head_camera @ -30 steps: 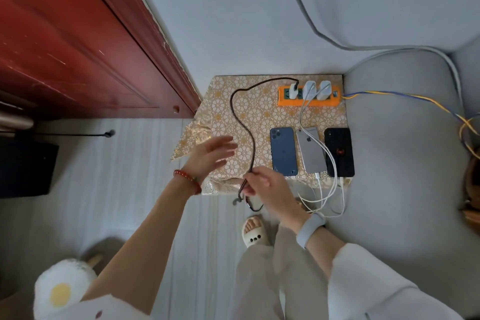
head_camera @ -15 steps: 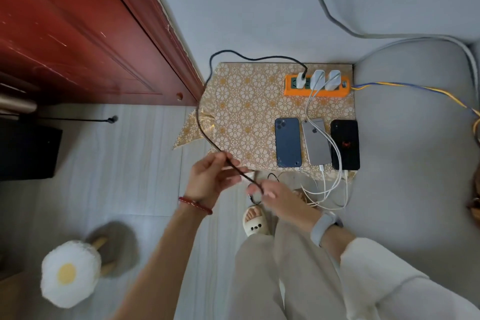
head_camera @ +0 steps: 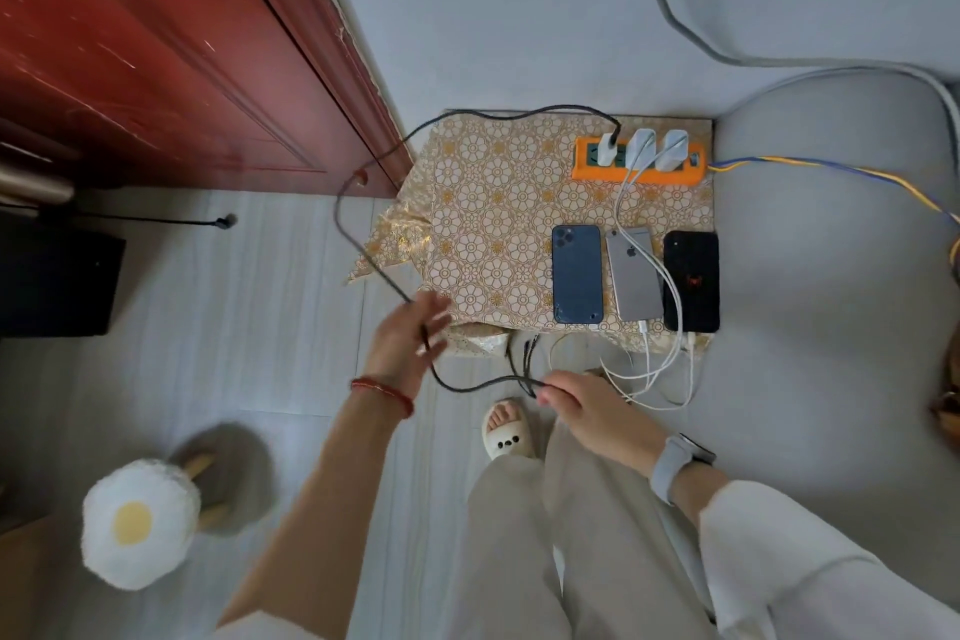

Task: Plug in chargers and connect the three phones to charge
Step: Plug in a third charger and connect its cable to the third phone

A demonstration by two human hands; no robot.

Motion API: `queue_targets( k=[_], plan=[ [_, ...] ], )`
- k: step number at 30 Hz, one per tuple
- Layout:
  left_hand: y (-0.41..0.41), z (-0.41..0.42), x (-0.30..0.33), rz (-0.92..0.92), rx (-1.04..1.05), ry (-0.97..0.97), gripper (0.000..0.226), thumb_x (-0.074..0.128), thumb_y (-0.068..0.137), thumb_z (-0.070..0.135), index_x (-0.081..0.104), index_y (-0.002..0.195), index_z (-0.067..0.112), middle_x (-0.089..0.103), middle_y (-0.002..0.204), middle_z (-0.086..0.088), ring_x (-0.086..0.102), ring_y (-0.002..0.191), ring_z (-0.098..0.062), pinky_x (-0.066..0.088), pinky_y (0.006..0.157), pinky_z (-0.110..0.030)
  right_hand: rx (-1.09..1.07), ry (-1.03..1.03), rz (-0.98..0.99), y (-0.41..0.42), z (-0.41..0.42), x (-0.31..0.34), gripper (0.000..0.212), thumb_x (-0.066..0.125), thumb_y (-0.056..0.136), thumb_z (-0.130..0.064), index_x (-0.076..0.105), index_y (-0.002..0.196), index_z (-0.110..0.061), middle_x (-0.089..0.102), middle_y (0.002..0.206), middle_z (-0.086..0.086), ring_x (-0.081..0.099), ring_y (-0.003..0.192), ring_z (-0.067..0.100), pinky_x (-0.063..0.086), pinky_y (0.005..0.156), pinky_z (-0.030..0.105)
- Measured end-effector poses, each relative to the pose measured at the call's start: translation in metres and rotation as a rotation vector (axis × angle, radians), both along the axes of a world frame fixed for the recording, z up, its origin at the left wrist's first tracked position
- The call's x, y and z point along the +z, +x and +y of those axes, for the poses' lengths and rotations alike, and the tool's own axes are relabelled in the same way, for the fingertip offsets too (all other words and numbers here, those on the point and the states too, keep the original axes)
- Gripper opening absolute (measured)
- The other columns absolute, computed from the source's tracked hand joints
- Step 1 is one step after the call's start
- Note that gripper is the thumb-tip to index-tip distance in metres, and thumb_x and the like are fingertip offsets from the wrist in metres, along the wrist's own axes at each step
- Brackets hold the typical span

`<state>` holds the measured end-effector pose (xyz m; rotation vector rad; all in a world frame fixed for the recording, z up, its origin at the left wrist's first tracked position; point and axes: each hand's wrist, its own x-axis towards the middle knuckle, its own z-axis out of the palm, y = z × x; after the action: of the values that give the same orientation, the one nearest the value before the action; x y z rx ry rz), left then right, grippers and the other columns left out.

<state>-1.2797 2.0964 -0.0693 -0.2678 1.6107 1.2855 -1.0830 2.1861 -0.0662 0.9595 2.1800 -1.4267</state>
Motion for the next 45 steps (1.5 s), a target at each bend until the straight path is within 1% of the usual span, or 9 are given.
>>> queue_targets(
  k=[8,15,19,23,29,33,38,42,45],
  plan=[
    [0.037,-0.007,-0.012,0.381,-0.252,-0.329,0.072,0.056,0.086,0.026,0.013,0.143,0.015,0.012,0.154,-0.006,0.017,0.14,-0.021,0.02,0.112,-0.035,-0.176,0.082,0.193,-0.017,-0.006,0.012,0.021,0.044,0.094,-0.013,0.063,0.088,-0.006,0.07,0.085,0.009,0.061,0.074,0.028,0.047,0.073,0.039],
    [0.052,-0.008,0.002,0.584,-0.787,0.038,0.021,0.049,0.089,0.01,0.065,0.103,0.011,0.068,0.1,-0.008,0.06,0.073,-0.01,0.045,0.073,-0.012,-0.22,0.014,0.209,-0.019,-0.007,0.017,0.021,0.045,0.093,-0.017,0.062,0.081,-0.011,0.049,0.055,-0.013,0.041,0.048,0.009,0.034,0.055,0.023],
    [0.026,-0.011,0.003,0.784,-0.372,-0.232,0.022,0.041,0.089,0.003,0.063,0.087,0.007,0.058,0.067,0.003,0.053,0.06,-0.013,0.039,0.063,-0.024,-0.21,-0.107,0.102,-0.004,0.005,0.016,0.021,0.046,0.092,-0.023,0.057,0.08,-0.011,0.049,0.059,-0.01,0.042,0.049,0.001,0.032,0.052,0.016],
    [-0.018,-0.035,0.002,0.813,0.023,-0.488,0.023,0.037,0.091,0.009,0.06,0.096,0.005,0.065,0.091,-0.013,0.057,0.087,-0.024,0.04,0.073,-0.029,-0.164,-0.072,-0.079,0.04,0.027,0.006,0.025,0.042,0.094,-0.016,0.059,0.087,0.001,0.054,0.066,0.003,0.046,0.058,0.012,0.034,0.058,0.022],
    [0.024,-0.028,-0.002,1.02,-0.72,-0.226,0.042,0.056,0.084,0.009,0.05,0.125,0.012,0.055,0.128,-0.01,0.043,0.125,-0.03,0.027,0.107,-0.056,-0.123,-0.005,-0.002,0.03,0.019,0.015,0.023,0.041,0.093,-0.008,0.057,0.078,-0.003,0.043,0.057,-0.012,0.046,0.048,-0.004,0.036,0.053,0.008],
    [0.064,-0.015,-0.005,0.955,-1.161,-0.046,0.026,0.045,0.091,0.02,0.059,0.112,0.02,0.066,0.111,-0.001,0.053,0.114,-0.018,0.008,0.115,-0.045,-0.115,-0.027,0.125,0.001,0.008,0.02,0.024,0.042,0.093,-0.012,0.06,0.078,-0.003,0.046,0.056,-0.014,0.048,0.052,-0.009,0.037,0.055,0.01],
    [0.05,-0.018,-0.003,1.186,-0.801,-0.264,0.025,0.049,0.078,-0.008,0.066,0.082,0.009,0.071,0.084,-0.009,0.065,0.078,-0.028,0.041,0.099,-0.048,-0.141,-0.102,0.064,0.013,0.018,0.018,0.02,0.047,0.091,-0.018,0.061,0.078,-0.011,0.049,0.057,-0.011,0.048,0.049,-0.006,0.035,0.051,0.011],
    [0.011,-0.031,-0.002,0.897,-0.244,-0.496,0.025,0.037,0.086,0.0,0.061,0.092,0.005,0.065,0.097,-0.016,0.059,0.088,-0.036,0.046,0.085,-0.048,-0.201,-0.126,-0.059,0.04,0.035,0.008,0.021,0.048,0.091,-0.021,0.062,0.082,-0.008,0.055,0.065,0.001,0.049,0.06,0.016,0.038,0.061,0.026],
    [0.001,-0.037,-0.006,0.958,-0.421,-0.532,0.029,0.037,0.089,0.004,0.056,0.111,0.01,0.059,0.115,-0.015,0.053,0.104,-0.035,0.038,0.097,-0.049,-0.198,-0.101,-0.045,0.045,0.035,0.009,0.027,0.045,0.092,-0.014,0.057,0.068,-0.018,0.052,0.061,-0.001,0.047,0.058,0.015,0.037,0.06,0.024]
  ],
)
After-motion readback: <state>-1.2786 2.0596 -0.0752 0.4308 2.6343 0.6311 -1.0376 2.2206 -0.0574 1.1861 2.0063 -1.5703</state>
